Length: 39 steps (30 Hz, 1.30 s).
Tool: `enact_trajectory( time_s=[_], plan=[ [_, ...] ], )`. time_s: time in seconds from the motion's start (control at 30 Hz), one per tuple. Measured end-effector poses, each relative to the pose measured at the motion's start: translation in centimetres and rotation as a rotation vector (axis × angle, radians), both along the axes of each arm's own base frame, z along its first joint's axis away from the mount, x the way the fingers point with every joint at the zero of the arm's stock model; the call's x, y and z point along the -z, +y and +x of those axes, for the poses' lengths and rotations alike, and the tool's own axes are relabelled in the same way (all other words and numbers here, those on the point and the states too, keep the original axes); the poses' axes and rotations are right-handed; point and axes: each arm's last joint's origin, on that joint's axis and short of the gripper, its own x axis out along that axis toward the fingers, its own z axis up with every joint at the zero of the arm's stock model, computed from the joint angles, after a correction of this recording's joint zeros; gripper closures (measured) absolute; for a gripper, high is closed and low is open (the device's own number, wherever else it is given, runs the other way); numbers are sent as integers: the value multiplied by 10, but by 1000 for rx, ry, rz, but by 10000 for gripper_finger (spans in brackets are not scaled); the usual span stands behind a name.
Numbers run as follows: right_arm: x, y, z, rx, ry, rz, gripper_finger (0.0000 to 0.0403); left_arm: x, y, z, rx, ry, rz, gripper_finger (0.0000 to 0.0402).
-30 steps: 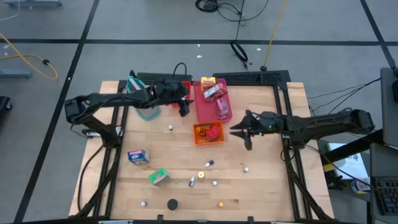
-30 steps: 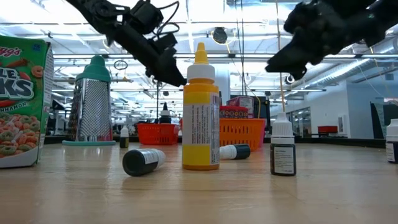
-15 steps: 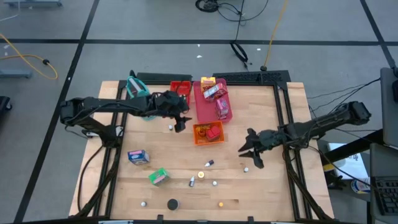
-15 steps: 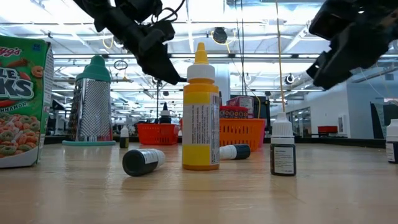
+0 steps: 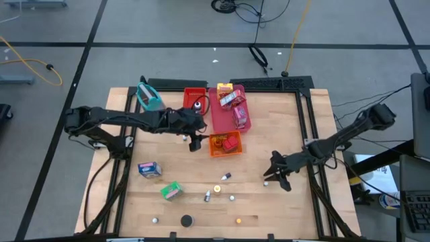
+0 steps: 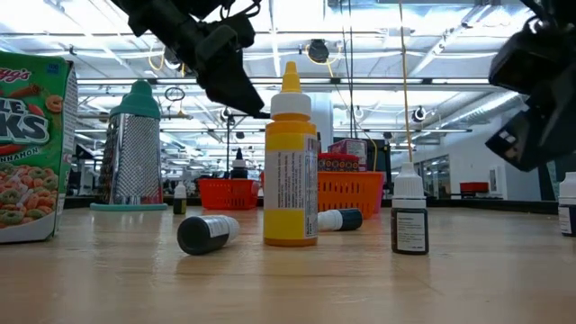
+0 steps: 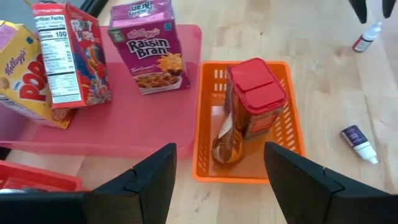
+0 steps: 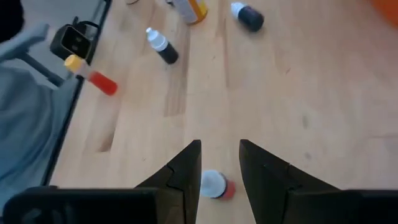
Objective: Pick & Place Kitchen Items
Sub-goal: Put the right red food coloring bottle into the red bin
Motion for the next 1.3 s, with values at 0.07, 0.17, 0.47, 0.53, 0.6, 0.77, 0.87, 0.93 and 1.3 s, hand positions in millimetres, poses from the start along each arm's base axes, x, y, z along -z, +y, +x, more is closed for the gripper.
enact_trajectory(
  time_s=[0.07, 0.17, 0.47, 0.53, 0.6, 0.77, 0.87, 0.93, 1.3],
  plan=[
    [4, 2, -2, -13, -38, 23, 303, 0, -2, 0, 6, -3, 1, 158],
    [7, 4, -6, -27, -73, 46, 303, 0, -2, 1, 2, -6, -7, 158],
    [13, 13, -13, -22, -100, -4, 303, 0, -2, 1, -16, -10, -28, 158],
    [15, 15, -14, -17, -94, -25, 303, 0, -2, 1, -20, -11, -33, 158],
    [17, 17, -14, -15, -87, -36, 303, 0, -2, 1, -22, -11, -35, 158],
    [23, 19, -15, 5, -63, -74, 303, 0, -2, 1, -28, -13, -42, 158],
    [26, 20, -13, 8, -57, -76, 303, 0, -2, 1, -30, -13, -44, 158],
    [26, 22, -11, 7, -68, -68, 303, 0, -2, 1, -30, -13, -44, 158],
    [40, 26, -5, 12, -40, -99, 304, 0, -2, 1, -30, -13, -44, 158]
  ],
)
